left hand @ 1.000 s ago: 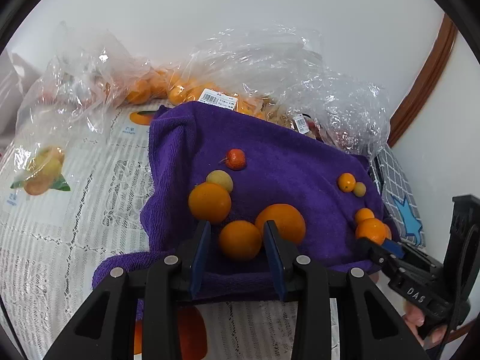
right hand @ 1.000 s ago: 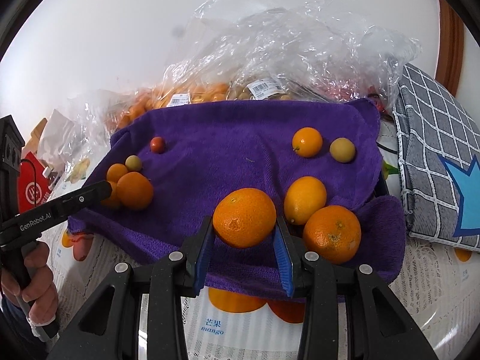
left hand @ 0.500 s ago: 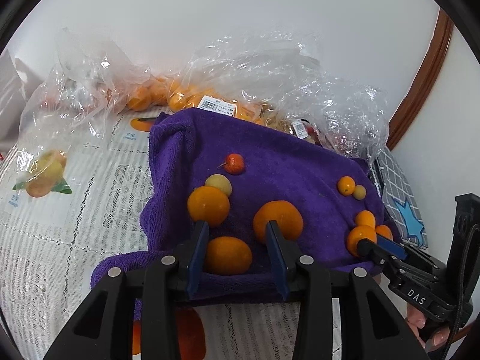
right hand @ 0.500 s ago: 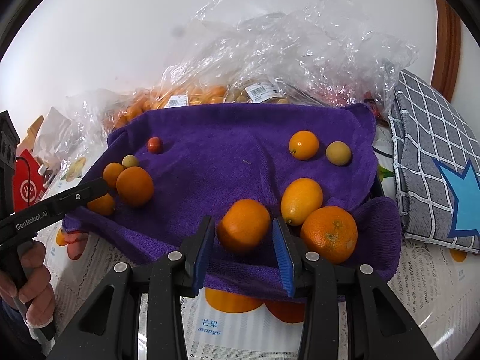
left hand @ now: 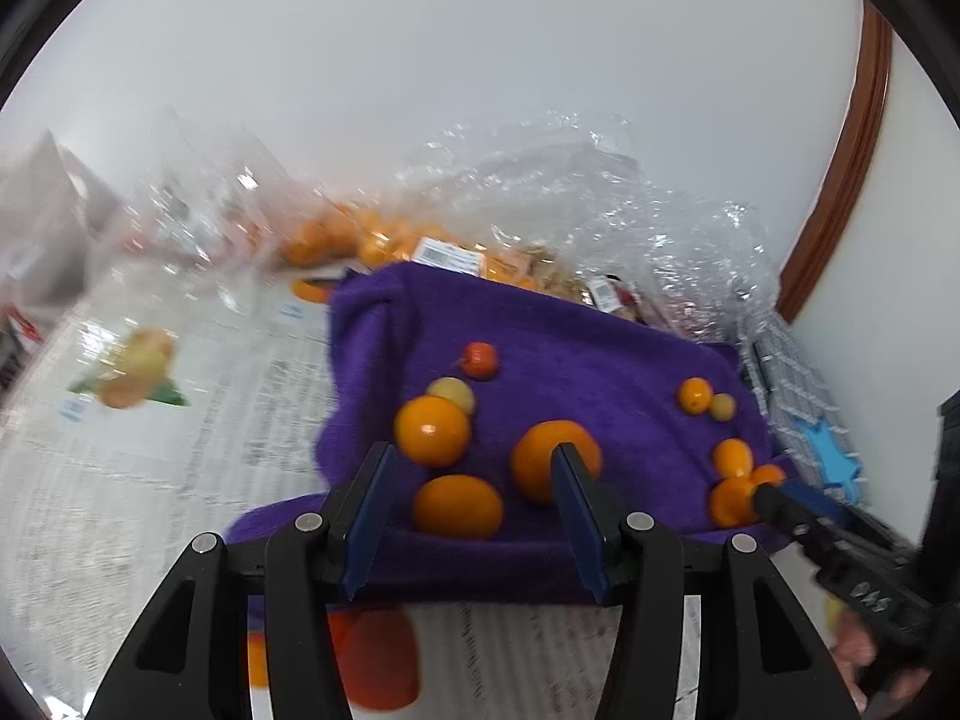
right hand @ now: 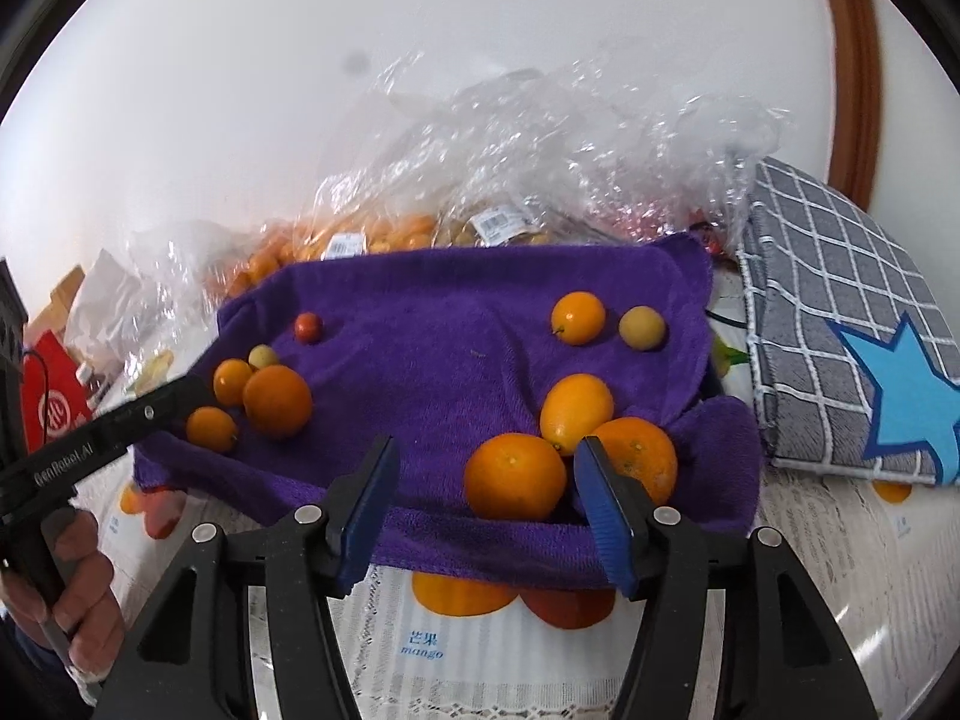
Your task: Organize fruits
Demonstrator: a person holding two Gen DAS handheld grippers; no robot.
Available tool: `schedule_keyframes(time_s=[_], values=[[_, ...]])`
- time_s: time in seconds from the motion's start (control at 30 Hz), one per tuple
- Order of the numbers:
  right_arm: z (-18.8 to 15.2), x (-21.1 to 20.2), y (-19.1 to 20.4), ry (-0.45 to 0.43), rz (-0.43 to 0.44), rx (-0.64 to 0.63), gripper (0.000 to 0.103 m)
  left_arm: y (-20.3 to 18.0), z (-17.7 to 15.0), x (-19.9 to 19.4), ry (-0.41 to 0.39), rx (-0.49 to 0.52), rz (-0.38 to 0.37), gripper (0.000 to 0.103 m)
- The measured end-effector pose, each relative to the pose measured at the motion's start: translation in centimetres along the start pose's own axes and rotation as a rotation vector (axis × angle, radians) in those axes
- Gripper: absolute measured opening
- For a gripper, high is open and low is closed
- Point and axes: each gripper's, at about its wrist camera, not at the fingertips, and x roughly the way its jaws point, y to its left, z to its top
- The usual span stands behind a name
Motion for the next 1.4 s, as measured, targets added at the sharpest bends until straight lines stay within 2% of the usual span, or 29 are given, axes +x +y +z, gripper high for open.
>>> schedule_keyframes(time_s=[0.07,0.23,0.3,0.43,0.47,0.5,0.63,0.73,0.77,0.87,1.0,1.4], values=[[-0.3,-1.0,-0.2,-0.006,0.002,0.019,0.06,-0.6,-0.2,-1.3,-0.017,0.026,0.035,0.051],[-0.6,-4.7,-0.5,-0.041,-0.047,0.028,0.06,-1.9,0.0,-5.1,-0.026,0.023,0.045,0.051],[-0.3,-6.5,-0.7,-0.035,-0.086,0.035,0.06,-2.6,0.3,-6.3,-0.014,0.031,0.03,0.051],[0.3,-11.2,-0.9,-0.054,-0.078,0.04,0.062,-4.2,0.8,-9.5,-0.006,0.047,0.012,0.051],[0.3,-12.3,-0.8,-0.062,-0.071,0.037,0.066,-4.8,0.9,-10.5,-0.008,0.055,0.011,0.054],[0.3,-13.4,-0.8,-0.072,-0.071,0.037,0.07,-5.3,0.9,-11.3,-0.007,0.066,0.013,0.061],[-0.2,-16.5,-0.8,-0.056,-0.069,0.031,0.071,-7.7,0.6,-14.3,-0.016,0.117,0.016,0.074],[-0.8,-18.6,-0.8,-0.065,-0.113,0.041,0.071,-9.1,0.2,-15.9,-0.026,0.143,0.018,0.079],[-1.1,-19.1,-0.8,-0.067,-0.126,0.039,0.073,-9.6,0.2,-16.3,-0.027,0.152,0.025,0.08],[-1.5,-20.8,-0.9,-0.097,-0.15,0.036,0.09,-10.7,0.1,-17.2,-0.035,0.169,0.038,0.082],[-2.0,-22.8,-1.2,-0.123,-0.161,0.028,0.096,-11.7,0.1,-18.1,-0.045,0.181,0.043,0.082],[-2.7,-24.3,-2.2,-0.114,-0.19,0.062,0.096,-12.3,-0.4,-18.8,-0.039,0.15,0.025,0.084]])
